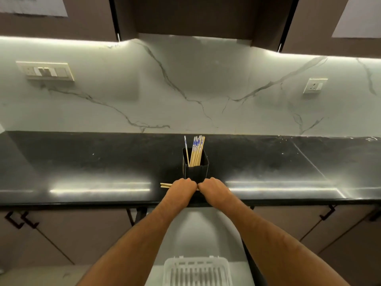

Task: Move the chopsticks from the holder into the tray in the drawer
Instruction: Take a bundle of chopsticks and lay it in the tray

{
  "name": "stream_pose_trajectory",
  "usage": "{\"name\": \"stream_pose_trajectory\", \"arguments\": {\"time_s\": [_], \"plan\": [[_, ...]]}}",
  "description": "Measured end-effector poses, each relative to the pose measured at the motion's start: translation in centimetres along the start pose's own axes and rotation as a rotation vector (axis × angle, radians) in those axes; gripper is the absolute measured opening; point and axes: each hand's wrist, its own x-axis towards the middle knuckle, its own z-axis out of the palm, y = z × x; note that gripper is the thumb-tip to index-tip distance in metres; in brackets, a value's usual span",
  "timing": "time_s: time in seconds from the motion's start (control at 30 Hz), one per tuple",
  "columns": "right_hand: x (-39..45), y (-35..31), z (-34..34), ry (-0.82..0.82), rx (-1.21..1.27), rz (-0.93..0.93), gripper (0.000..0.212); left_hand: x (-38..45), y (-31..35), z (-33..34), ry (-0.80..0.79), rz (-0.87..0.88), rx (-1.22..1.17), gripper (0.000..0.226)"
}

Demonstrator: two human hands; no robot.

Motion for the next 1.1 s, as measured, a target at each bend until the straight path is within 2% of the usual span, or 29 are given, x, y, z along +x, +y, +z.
{"name": "stream_pose_trajectory", "arguments": {"time_s": [0.23, 0.4, 0.6, 0.73, 0.9, 1.1], "plan": [[-5.0, -3.8, 7.0, -0.084, 0.063, 0.046, 0.018, -4.5, 1.1, 8.0, -0.04, 0.036, 0.025, 0.019], [-7.4, -6.1, 12.5, -0.118, 0.149, 0.008, 0.017, -7.1, 2.4, 13.6, -0.054, 0.059, -0.093, 0.02], [-9.5, -7.9, 19.1, -0.247, 0.193, -0.017, 0.02, -8.9, 4.7, 20.0, -0.13, 0.067, -0.134, 0.022], [-10.8, -8.6, 22.9, -0.285, 0.225, 0.007, 0.024, -9.8, 6.3, 23.8, -0.151, 0.031, -0.175, 0.029], [-10.7, -9.0, 25.7, -0.33, 0.308, 0.011, 0.027, -9.4, 6.8, 27.4, -0.254, -0.07, -0.297, 0.032], [-9.6, -8.9, 27.9, -0.448, 0.404, 0.052, 0.018, -7.7, 7.0, 29.4, -0.365, -0.119, -0.37, 0.032]]}}
